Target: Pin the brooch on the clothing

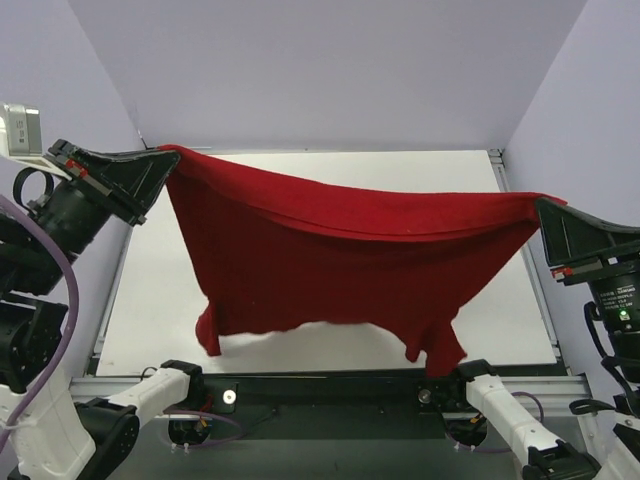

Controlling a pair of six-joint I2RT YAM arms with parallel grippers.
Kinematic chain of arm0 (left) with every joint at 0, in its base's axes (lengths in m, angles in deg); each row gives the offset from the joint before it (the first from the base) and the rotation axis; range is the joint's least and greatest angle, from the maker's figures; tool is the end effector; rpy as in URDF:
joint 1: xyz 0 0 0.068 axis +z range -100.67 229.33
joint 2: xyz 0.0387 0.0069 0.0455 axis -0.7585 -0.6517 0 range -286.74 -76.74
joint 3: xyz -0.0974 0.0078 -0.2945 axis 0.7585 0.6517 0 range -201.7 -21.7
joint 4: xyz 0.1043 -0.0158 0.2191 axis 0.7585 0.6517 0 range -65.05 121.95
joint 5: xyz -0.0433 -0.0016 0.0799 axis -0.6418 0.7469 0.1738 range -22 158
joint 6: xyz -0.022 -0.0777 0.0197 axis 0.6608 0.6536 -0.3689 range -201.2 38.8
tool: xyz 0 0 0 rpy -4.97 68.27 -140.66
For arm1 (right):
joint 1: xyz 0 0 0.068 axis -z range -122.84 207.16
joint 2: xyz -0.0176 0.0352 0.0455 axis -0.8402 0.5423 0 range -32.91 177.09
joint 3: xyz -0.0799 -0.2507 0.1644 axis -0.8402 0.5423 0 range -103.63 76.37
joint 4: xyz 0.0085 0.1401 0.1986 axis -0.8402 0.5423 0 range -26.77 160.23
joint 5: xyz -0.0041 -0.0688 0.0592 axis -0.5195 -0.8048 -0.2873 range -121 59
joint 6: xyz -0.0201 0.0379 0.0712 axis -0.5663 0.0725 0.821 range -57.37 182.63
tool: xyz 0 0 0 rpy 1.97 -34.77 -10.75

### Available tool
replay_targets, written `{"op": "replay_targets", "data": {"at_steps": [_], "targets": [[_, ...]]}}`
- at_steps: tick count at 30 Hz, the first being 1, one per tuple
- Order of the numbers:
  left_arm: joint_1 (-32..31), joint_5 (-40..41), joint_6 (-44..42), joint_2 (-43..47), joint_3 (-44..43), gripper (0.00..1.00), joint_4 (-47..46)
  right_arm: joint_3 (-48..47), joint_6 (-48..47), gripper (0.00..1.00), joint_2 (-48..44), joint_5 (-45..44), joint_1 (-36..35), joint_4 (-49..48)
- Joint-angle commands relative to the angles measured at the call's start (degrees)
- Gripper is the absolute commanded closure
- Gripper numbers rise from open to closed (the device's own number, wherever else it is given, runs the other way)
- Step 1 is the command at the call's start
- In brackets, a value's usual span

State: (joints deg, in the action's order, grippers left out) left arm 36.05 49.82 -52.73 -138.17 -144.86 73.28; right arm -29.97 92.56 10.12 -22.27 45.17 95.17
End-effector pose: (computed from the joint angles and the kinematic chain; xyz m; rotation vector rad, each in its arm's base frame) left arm 0.0612 -0.0378 0.6393 0.0940 1.3937 -0.8223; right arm -0.0308 0.0048 0.6241 0.0226 1.0570 0.7422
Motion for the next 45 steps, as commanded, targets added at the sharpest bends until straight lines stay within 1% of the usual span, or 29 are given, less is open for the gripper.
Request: {"op": "replay_targets", "data": {"at_steps": [1,7,11,13,14,16,17,18,20,21,22,23,24,25,26,27,30,31,33,34,35,37,38,39,40,41,42,44,45], "targets": [[0.4,-1.3,-0.3,-4.6,1.9,1.00,-3.5,1.5,-1.7,1.00,4.3,-1.4,0.1,-2.5],[0.6,-2.3,0.1,-11.0,8.1,1.00,-8.6,7.5,-3.8,1.00,10.8,-1.5,0.2,-2.4],[2.5,-1.3,0.1,-16.5,9.0,1.00,-10.7,9.4,-6.2,1.00,16.7,-7.9,0.3,-4.2],[4.5,-1.9,1.1,-20.4,8.2,1.00,-12.6,8.3,-7.3,1.00,21.9,-8.6,0.6,-4.7],[5.2,-2.6,1.8,-21.9,7.5,1.00,-13.3,6.0,-7.3,1.00,25.9,-8.6,1.3,-5.4],[7.7,-4.7,3.7,-26.4,3.6,1.00,-15.1,2.0,-6.3,1.00,30.1,-7.9,2.2,-5.5],[8.5,-5.0,4.2,-28.1,1.4,1.00,-15.2,-3.0,-5.7,1.00,32.2,-7.2,2.6,-6.1],[9.8,-5.6,4.9,-31.5,-4.0,1.00,-15.0,-5.9,-5.1,1.00,36.5,-4.6,3.8,-6.1],[10.8,-5.6,5.5,-35.3,-10.3,1.00,-14.3,-12.1,-2.3,1.00,42.5,-2.2,5.0,-6.4],[11.5,-6.1,6.2,-39.3,-14.5,1.00,-12.9,-17.8,-1.2,1.00,44.4,0.4,6.5,-6.5],[12.9,-6.8,6.9,-41.2,-22.0,1.00,-12.2,-21.1,1.5,1.00,45.9,1.5,7.4,-7.0],[13.7,-7.7,9.0,-43.2,-24.7,1.00,-13.8,-26.1,2.7,1.00,48.5,2.6,8.1,-7.2],[15.5,-8.6,10.9,-42.7,-24.3,1.00,-16.4,-28.5,4.0,1.00,49.5,4.7,8.8,-7.9],[18.0,-10.5,12.8,-42.3,-22.0,1.00,-19.0,-30.1,5.1,1.00,50.3,5.3,10.2,-9.5],[19.0,-11.0,15.6,-41.8,-21.5,1.00,-21.2,-31.0,7.5,1.00,50.7,5.9,10.8,-10.7],[19.9,-11.4,16.5,-41.4,-21.8,1.00,-23.6,-30.9,8.6,1.00,50.5,6.6,11.5,-12.2],[22.2,-12.7,17.9,-40.5,-22.8,1.00,-26.1,-29.0,9.6,1.00,47.4,7.8,13.7,-16.6],[22.5,-12.7,17.7,-39.8,-22.2,1.00,-26.3,-25.8,9.0,1.00,46.0,7.4,13.8,-17.8],[22.7,-12.8,16.2,-37.5,-18.4,1.00,-26.4,-20.9,7.5,1.00,41.3,7.1,13.8,-19.1],[22.7,-13.3,15.7,-36.7,-17.0,1.00,-26.1,-14.4,7.1,1.00,39.4,6.8,13.8,-20.1],[22.5,-14.4,14.9,-36.0,-12.5,1.00,-25.8,-11.2,6.7,1.00,35.9,6.6,13.9,-20.3],[22.1,-15.0,13.1,-32.6,-6.3,1.00,-24.9,-3.5,5.8,1.00,32.4,6.3,13.9,-20.7],[21.7,-15.0,10.9,-31.0,-2.4,1.00,-25.0,4.7,5.8,1.00,28.9,5.9,14.0,-20.8],[21.1,-14.7,9.9,-27.2,7.5,1.00,-25.4,8.8,5.8,1.00,27.1,5.8,14.0,-21.0],[21.0,-14.7,9.6,-24.8,13.1,1.00,-26.3,12.8,6.0,1.00,25.5,5.9,14.0,-21.0],[20.9,-15.0,9.1,-22.3,18.5,1.00,-28.4,21.7,6.1,1.00,22.2,5.9,14.0,-21.0],[20.9,-14.5,9.1,-17.1,31.3,1.00,-29.5,25.9,6.3,1.00,20.5,5.9,14.0,-21.0],[20.9,-14.3,9.6,-11.5,43.5,1.00,-31.8,34.8,7.8,1.00,15.2,5.8,14.0,-20.5],[20.8,-13.8,10.0,-6.2,53.9,1.00,-32.3,43.3,8.1,1.00,13.5,6.5,13.9,-19.9]]}}
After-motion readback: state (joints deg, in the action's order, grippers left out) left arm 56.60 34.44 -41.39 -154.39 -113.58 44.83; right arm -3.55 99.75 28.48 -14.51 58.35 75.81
